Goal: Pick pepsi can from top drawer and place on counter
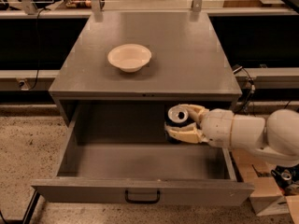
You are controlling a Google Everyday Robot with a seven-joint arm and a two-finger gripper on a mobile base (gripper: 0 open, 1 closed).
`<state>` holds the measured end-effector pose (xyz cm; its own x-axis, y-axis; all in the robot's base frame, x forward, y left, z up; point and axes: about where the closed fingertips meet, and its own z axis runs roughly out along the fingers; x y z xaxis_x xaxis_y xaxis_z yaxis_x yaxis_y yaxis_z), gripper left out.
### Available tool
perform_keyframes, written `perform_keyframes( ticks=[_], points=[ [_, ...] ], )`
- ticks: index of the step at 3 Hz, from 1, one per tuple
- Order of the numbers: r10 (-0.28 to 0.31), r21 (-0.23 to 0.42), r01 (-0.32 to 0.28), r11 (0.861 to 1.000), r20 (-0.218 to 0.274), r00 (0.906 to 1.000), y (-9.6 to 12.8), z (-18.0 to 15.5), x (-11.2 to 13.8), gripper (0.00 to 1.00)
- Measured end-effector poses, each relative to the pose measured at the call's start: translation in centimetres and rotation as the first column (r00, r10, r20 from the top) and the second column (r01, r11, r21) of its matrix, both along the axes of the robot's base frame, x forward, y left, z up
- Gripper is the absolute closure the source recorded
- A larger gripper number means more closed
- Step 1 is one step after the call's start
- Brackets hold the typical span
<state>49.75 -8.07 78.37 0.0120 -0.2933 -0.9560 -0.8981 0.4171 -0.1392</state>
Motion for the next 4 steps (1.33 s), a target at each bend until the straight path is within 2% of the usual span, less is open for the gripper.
perform_keyframes(
  ticks=[1,2,3,4],
  points=[
    [0.045,-0.054,-0.043,0.998,0.034,0.9984,-2.5,6.1,-0.7,1.0],
    [0.099,-0.105,-0.098,0.99,0.001,0.9951,-5.0,10.4,0.4,1.0],
    [0.157,-0.069,-0.163,0.984,-0.096,0.983,-6.1,11.7,3.7,1.0],
    [0.127,-0.02,-0.132,0.991,-0.179,0.9757,-6.7,12.1,9.9,1.0]
  ],
)
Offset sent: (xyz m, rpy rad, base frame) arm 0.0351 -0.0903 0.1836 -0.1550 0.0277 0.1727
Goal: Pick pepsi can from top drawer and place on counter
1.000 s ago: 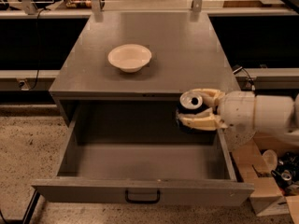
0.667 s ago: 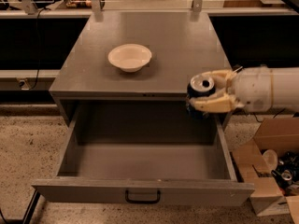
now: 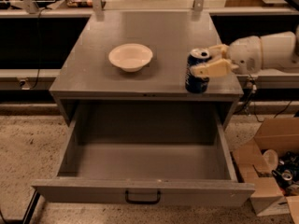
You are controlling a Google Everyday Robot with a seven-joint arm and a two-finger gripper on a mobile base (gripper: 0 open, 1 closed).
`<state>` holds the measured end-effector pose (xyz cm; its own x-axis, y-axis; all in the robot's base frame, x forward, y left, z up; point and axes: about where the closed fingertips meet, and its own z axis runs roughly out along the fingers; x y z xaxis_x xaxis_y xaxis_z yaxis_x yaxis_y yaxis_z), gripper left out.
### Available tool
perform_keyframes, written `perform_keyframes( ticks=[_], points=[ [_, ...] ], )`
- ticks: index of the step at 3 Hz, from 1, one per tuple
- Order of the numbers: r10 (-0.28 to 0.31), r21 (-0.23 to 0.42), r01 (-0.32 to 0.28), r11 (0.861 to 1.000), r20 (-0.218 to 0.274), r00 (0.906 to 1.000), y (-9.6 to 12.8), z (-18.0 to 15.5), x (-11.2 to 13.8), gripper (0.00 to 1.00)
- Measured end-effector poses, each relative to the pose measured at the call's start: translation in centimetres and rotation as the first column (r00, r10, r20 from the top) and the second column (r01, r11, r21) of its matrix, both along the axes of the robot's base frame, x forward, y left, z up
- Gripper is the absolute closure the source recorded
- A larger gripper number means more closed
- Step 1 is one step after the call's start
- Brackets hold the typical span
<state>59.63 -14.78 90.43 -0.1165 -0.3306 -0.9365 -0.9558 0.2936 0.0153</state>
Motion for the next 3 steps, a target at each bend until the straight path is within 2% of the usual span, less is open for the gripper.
perform_keyframes(
  ticks=[1,2,3],
  points=[
    [-0.092,0.046,0.094,0.994,-0.037,0.995,0.2,1.7,7.1,1.0],
    [-0.228,0.069,0.226,0.972,0.019,0.9735,-1.7,6.3,12.5,1.0],
    [-0.251,0.085,0.245,0.966,0.067,0.9656,-2.7,9.0,12.9,1.0]
  ],
)
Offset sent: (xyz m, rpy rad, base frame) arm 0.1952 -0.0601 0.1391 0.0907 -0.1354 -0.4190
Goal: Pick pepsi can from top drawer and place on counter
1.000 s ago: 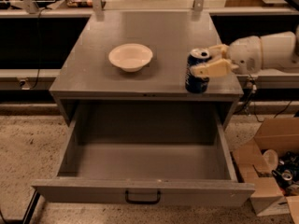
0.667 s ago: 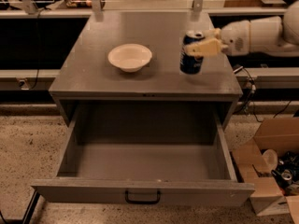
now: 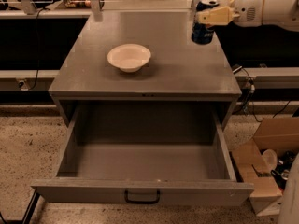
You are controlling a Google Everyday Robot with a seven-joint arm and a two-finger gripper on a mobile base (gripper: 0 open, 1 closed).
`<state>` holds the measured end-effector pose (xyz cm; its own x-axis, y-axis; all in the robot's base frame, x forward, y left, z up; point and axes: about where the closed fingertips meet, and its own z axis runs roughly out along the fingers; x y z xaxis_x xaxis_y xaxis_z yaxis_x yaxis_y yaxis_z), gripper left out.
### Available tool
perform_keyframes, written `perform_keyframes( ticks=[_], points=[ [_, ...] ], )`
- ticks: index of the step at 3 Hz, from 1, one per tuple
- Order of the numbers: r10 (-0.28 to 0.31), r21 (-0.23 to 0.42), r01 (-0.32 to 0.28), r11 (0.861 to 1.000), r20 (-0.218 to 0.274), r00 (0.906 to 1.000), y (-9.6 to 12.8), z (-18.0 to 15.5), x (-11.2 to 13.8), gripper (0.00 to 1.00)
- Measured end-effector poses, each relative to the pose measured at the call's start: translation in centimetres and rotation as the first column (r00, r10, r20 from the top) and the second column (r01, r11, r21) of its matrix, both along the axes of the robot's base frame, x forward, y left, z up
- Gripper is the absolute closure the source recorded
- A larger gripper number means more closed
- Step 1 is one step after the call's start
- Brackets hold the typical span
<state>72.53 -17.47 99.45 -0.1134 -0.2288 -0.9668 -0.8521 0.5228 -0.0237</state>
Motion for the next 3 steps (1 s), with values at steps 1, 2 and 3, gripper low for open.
perform_keyframes(
  ticks=[1,2,3],
  points=[
    [0.001,0.0,-0.001,1.0,-0.001,1.0,0.1,-0.1,0.0,1.0],
    [-0.016,-0.007,0.015,1.0,-0.025,0.9996,1.3,-0.8,1.3,1.0],
    [-0.065,-0.024,0.064,0.998,-0.045,0.9969,3.8,-3.6,4.5,1.0]
  ],
)
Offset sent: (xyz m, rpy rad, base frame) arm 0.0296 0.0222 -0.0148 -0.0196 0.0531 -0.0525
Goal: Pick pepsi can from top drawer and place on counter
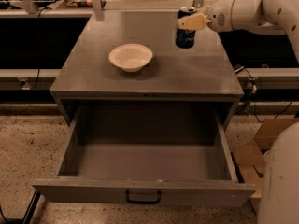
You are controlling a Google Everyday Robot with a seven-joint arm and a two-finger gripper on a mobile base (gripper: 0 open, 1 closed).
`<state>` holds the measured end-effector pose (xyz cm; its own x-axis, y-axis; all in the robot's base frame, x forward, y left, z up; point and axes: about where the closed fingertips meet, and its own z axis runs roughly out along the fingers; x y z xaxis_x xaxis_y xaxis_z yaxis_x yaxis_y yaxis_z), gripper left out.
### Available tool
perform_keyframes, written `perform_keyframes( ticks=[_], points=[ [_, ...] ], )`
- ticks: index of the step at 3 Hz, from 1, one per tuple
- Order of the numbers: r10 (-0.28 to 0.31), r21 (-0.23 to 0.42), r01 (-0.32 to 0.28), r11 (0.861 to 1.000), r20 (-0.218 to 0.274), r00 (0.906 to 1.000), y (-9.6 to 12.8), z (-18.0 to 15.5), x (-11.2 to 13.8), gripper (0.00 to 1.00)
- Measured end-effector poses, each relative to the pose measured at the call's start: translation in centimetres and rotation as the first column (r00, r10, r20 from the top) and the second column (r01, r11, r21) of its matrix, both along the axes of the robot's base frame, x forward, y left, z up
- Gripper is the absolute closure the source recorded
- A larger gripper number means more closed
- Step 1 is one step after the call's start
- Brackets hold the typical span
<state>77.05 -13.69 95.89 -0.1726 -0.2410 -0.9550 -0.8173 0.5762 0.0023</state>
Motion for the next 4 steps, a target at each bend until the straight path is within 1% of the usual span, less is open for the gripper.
perform_keyframes(
  ticks=[1,2,3,4],
  points=[
    [-0.125,-0.021,0.125,0.992,0.003,0.9921,0.5,-2.2,3.3,1.0],
    [-0.21,-0.006,0.211,0.977,0.063,0.9757,0.7,-2.8,6.6,1.0],
    [-0.237,-0.001,0.239,0.971,0.107,0.9655,1.5,-3.4,9.7,1.0],
    [-0.294,-0.004,0.296,0.955,0.105,0.95,1.4,-3.7,12.6,0.81]
  ],
)
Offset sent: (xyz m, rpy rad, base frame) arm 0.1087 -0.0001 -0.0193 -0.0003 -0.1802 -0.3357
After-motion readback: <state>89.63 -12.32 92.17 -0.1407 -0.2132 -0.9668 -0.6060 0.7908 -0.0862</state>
